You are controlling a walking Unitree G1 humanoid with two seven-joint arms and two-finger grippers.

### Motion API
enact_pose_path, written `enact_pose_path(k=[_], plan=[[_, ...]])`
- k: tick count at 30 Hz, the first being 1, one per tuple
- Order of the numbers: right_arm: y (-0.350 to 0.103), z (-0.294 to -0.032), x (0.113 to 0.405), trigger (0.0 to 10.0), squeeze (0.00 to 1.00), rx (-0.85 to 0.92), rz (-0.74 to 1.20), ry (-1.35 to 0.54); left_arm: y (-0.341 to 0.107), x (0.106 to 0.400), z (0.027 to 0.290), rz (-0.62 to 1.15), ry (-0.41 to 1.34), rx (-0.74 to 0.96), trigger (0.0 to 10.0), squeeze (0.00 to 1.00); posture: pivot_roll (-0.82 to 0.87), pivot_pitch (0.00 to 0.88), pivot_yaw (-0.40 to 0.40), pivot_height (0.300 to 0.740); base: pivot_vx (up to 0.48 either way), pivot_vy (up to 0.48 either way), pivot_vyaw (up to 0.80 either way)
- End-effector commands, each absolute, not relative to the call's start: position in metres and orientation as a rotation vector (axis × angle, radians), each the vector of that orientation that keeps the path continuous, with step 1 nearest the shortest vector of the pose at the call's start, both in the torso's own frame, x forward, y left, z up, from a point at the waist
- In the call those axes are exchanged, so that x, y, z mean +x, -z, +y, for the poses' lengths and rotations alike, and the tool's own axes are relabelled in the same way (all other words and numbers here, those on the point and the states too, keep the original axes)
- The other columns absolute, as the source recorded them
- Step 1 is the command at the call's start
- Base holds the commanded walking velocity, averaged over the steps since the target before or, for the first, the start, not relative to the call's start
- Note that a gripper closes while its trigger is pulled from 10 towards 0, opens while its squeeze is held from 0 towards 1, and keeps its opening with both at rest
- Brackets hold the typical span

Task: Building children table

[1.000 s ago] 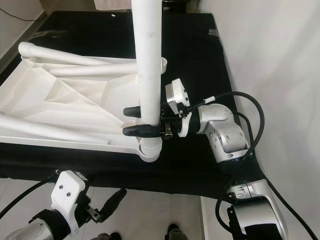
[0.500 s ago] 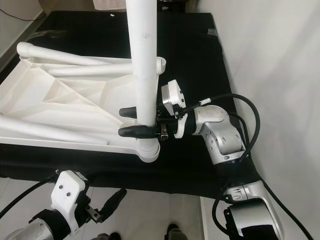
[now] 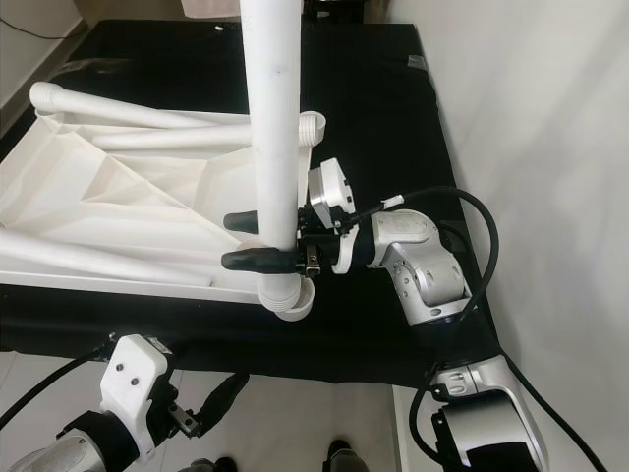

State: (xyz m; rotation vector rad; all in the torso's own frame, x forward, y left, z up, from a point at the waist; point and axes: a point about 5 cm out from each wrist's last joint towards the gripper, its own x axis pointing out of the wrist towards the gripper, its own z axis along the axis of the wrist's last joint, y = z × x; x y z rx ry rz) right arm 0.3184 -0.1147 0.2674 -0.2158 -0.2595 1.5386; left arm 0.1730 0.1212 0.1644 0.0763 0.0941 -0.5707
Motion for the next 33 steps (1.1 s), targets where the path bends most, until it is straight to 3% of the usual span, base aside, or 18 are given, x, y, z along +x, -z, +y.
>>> enact_pose_path(k=[1, 15, 23, 33], plan=[[-0.259, -0.116, 0.320, 10.0, 0.00, -0.229, -0.208, -1.536, -0.161, 0.170, 0.122, 0.113, 0.573, 0.070, 10.0, 0.00, 0.04, 0.290, -0.009, 0.740, 0.000, 0.000, 0.00], [-0.255, -0.131, 0.316, 10.0, 0.00, -0.217, -0.167, -1.559, -0.160, 0.168, 0.122, 0.123, 0.585, 0.071, 10.0, 0.00, 0.04, 0.276, -0.001, 0.740, 0.000, 0.000, 0.00], [-0.244, -0.120, 0.297, 10.0, 0.00, -0.208, -0.086, -1.787, -0.161, 0.168, 0.122, 0.123, 0.590, 0.072, 10.0, 0.00, 0.04, 0.280, 0.000, 0.740, 0.000, 0.000, 0.00], [-0.242, -0.101, 0.308, 10.0, 0.00, -0.204, -0.039, -1.889, -0.163, 0.166, 0.122, 0.121, 0.583, 0.069, 10.0, 0.00, 0.06, 0.308, -0.009, 0.740, 0.000, 0.000, 0.00]])
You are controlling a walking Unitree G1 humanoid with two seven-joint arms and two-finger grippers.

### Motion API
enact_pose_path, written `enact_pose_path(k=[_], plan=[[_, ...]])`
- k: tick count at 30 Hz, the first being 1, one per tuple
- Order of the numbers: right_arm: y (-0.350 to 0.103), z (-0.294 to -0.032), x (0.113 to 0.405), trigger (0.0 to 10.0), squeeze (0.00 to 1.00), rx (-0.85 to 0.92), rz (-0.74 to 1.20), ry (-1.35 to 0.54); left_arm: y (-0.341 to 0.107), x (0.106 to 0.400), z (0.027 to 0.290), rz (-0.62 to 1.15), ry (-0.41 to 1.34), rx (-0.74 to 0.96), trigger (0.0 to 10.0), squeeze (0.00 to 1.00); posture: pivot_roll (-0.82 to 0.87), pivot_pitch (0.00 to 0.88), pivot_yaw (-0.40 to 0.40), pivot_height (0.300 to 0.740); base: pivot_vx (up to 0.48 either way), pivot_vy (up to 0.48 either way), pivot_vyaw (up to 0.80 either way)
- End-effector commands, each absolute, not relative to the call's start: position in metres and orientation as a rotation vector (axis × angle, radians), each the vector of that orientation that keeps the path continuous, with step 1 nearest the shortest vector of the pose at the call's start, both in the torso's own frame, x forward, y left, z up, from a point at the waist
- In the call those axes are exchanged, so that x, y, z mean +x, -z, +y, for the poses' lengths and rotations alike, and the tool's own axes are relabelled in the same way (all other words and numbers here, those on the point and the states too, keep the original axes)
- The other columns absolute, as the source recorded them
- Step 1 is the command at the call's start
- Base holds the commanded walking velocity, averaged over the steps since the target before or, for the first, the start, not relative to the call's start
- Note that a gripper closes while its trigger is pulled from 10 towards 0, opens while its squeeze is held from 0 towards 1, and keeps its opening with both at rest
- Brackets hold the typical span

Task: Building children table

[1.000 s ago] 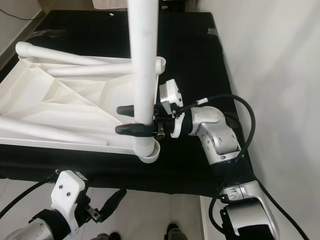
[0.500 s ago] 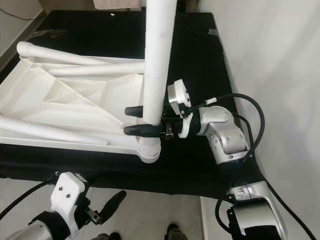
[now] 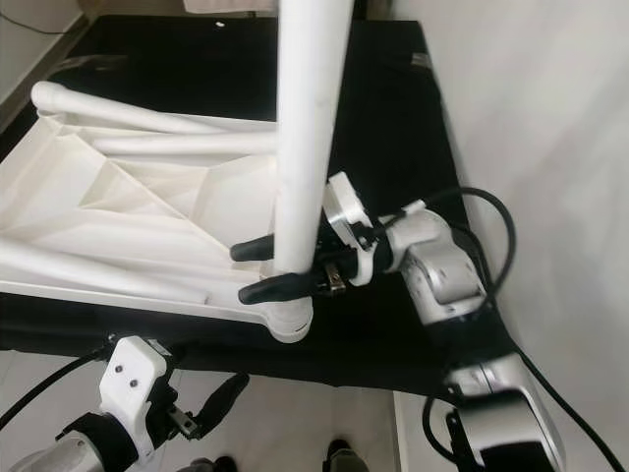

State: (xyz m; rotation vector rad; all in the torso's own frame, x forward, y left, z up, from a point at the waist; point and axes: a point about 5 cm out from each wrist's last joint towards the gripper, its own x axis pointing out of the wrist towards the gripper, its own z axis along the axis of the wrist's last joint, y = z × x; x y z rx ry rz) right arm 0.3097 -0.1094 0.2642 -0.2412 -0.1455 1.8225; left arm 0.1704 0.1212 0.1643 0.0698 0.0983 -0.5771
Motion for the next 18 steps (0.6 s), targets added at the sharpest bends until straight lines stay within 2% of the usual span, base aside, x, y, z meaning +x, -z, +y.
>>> enact_pose_path(k=[1, 15, 17, 18], plan=[[-0.242, -0.101, 0.308, 10.0, 0.00, -0.204, -0.039, -1.889, -0.163, 0.166, 0.122, 0.121, 0.583, 0.069, 10.0, 0.00, 0.06, 0.308, -0.009, 0.740, 0.000, 0.000, 0.00], [-0.225, -0.092, 0.298, 10.0, 0.00, -0.301, 0.030, -1.948, -0.165, 0.162, 0.122, 0.128, 0.582, 0.061, 10.0, 0.00, 0.05, 0.330, -0.009, 0.740, 0.000, 0.000, 0.00], [-0.220, -0.090, 0.304, 10.0, 0.00, -0.300, 0.011, -1.826, -0.165, 0.161, 0.122, 0.130, 0.583, 0.059, 10.0, 0.00, 0.05, 0.333, -0.012, 0.740, 0.000, 0.000, 0.00], [-0.220, -0.090, 0.304, 10.0, 0.00, -0.300, 0.011, -1.826, -0.165, 0.161, 0.122, 0.130, 0.583, 0.059, 10.0, 0.00, 0.05, 0.333, -0.012, 0.740, 0.000, 0.000, 0.00]])
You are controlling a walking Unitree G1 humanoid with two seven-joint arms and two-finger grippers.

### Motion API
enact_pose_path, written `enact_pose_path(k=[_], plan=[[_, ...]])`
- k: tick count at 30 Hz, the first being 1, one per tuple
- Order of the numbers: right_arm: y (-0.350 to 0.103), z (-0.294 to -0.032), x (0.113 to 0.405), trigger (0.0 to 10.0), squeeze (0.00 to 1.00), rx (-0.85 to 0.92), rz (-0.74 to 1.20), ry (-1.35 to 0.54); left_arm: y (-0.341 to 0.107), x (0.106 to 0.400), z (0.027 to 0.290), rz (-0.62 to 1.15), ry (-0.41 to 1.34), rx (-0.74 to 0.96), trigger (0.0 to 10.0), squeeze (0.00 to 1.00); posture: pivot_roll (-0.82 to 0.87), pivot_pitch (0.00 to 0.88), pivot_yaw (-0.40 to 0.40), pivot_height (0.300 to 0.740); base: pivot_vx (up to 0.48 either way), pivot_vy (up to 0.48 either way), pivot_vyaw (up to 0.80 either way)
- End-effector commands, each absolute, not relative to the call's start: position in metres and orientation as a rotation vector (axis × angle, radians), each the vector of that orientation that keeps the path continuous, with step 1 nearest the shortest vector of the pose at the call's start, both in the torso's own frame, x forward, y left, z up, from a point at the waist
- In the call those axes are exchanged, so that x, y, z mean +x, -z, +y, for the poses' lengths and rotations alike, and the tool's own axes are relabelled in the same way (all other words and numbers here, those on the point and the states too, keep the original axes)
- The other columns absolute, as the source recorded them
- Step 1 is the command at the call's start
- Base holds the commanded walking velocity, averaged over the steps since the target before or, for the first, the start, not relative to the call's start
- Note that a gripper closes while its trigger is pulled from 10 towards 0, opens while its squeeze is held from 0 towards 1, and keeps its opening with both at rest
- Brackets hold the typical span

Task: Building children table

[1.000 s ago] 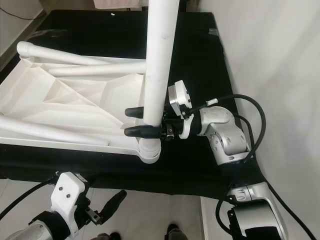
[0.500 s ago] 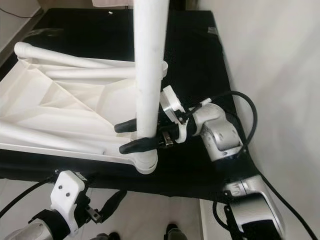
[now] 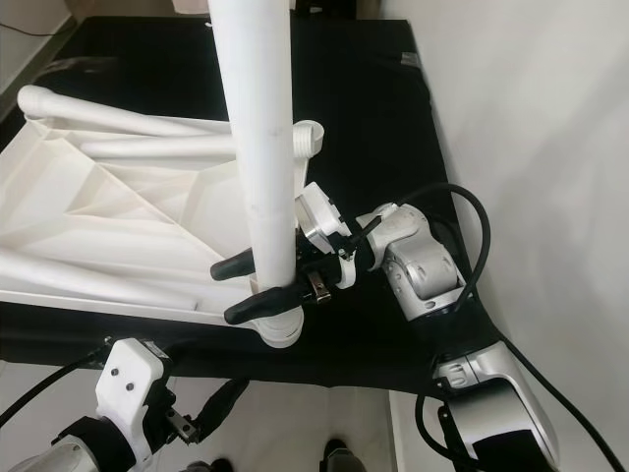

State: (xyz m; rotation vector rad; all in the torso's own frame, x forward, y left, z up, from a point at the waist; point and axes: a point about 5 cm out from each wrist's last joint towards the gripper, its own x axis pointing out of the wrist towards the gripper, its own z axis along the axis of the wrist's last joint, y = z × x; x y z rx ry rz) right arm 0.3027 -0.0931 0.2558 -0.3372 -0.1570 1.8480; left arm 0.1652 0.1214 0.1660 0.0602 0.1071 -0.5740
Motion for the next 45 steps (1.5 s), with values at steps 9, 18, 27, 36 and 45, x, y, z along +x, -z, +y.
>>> enact_pose_path(k=[9, 18, 27, 36, 45], plan=[[-0.219, -0.101, 0.304, 10.0, 0.00, -0.272, 0.009, -1.519, -0.164, 0.162, 0.122, 0.133, 0.582, 0.052, 10.0, 0.00, 0.03, 0.334, -0.022, 0.740, 0.000, 0.000, 0.00], [-0.211, -0.117, 0.303, 10.0, 0.00, -0.268, 0.063, -1.166, -0.163, 0.165, 0.121, 0.129, 0.578, 0.050, 10.0, 0.00, 0.01, 0.324, -0.031, 0.740, 0.000, 0.000, 0.00], [-0.209, -0.145, 0.317, 10.0, 0.00, -0.209, 0.064, -0.502, -0.162, 0.167, 0.122, 0.126, 0.576, 0.054, 10.0, 0.00, 0.01, 0.307, -0.033, 0.740, 0.000, 0.000, 0.00], [-0.206, -0.134, 0.292, 10.0, 0.00, -0.077, -0.114, -0.266, -0.160, 0.176, 0.126, 0.108, 0.561, 0.088, 10.0, 0.00, 0.01, 0.256, -0.022, 0.740, 0.000, 0.000, 0.00], [-0.190, -0.130, 0.286, 10.0, 0.00, -0.010, -0.026, -0.166, -0.173, 0.198, 0.140, 0.022, 0.496, 0.126, 10.0, 0.00, 0.01, 0.201, -0.008, 0.740, 0.000, 0.000, 0.00]])
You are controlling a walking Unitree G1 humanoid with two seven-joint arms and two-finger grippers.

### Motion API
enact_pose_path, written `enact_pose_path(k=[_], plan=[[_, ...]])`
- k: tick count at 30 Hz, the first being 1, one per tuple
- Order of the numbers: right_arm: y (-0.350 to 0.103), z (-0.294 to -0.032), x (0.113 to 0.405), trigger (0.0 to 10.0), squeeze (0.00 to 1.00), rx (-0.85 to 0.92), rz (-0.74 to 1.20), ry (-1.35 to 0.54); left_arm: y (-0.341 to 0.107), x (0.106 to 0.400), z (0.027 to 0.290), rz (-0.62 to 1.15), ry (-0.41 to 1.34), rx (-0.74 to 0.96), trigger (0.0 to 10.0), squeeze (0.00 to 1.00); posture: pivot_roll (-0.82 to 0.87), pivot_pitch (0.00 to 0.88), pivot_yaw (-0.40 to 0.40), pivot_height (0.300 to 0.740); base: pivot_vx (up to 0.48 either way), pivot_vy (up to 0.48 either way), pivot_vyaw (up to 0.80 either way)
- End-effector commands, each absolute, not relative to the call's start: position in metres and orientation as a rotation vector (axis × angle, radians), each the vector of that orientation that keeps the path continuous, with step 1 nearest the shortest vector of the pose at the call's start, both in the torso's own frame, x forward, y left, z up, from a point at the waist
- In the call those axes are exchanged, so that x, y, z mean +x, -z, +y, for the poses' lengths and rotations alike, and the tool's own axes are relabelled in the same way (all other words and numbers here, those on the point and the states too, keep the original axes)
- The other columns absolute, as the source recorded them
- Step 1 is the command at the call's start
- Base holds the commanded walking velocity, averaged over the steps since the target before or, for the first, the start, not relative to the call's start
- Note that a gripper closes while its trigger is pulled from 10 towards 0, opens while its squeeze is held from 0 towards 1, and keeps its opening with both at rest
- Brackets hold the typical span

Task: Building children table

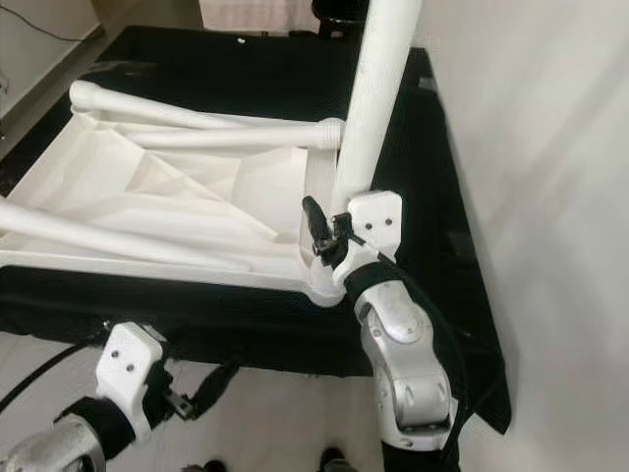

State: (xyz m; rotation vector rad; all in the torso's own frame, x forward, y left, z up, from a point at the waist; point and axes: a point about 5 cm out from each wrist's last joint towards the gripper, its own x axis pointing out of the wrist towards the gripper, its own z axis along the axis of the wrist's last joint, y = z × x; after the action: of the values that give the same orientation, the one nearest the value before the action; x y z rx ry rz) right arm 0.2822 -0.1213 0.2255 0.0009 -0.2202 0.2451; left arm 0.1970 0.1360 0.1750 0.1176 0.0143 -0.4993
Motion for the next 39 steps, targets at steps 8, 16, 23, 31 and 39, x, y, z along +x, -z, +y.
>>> enact_pose_path(k=[8, 16, 23, 31, 39], plan=[[-0.187, -0.123, 0.288, 10.0, 0.00, -0.008, -0.021, -0.166, -0.224, 0.226, 0.142, -0.183, 0.537, 0.138, 10.0, 0.00, 0.01, 0.176, -0.001, 0.740, 0.000, 0.000, 0.00], [-0.192, -0.106, 0.294, 10.0, 0.00, 0.005, -0.038, -0.225, -0.318, 0.251, 0.121, -0.499, 0.789, 0.149, 10.0, 0.00, 0.02, 0.152, 0.011, 0.740, 0.000, 0.000, 0.00], [-0.193, -0.096, 0.293, 10.0, 0.00, 0.024, -0.044, -0.259, -0.361, 0.272, 0.102, -0.596, 0.926, 0.141, 10.0, 0.00, 0.02, 0.140, 0.020, 0.740, 0.000, 0.000, 0.00], [-0.200, -0.082, 0.291, 10.0, 0.00, 0.016, -0.093, -0.329, -0.376, 0.293, 0.080, -0.535, 1.062, -0.002, 10.0, 0.00, 0.01, 0.133, 0.030, 0.740, 0.000, 0.000, 0.00], [-0.203, -0.075, 0.291, 10.0, 0.00, 0.019, -0.109, -0.360, -0.380, 0.300, 0.056, -0.415, 1.254, -0.031, 10.0, 0.00, 0.02, 0.133, 0.028, 0.740, 0.000, 0.000, 0.00]])
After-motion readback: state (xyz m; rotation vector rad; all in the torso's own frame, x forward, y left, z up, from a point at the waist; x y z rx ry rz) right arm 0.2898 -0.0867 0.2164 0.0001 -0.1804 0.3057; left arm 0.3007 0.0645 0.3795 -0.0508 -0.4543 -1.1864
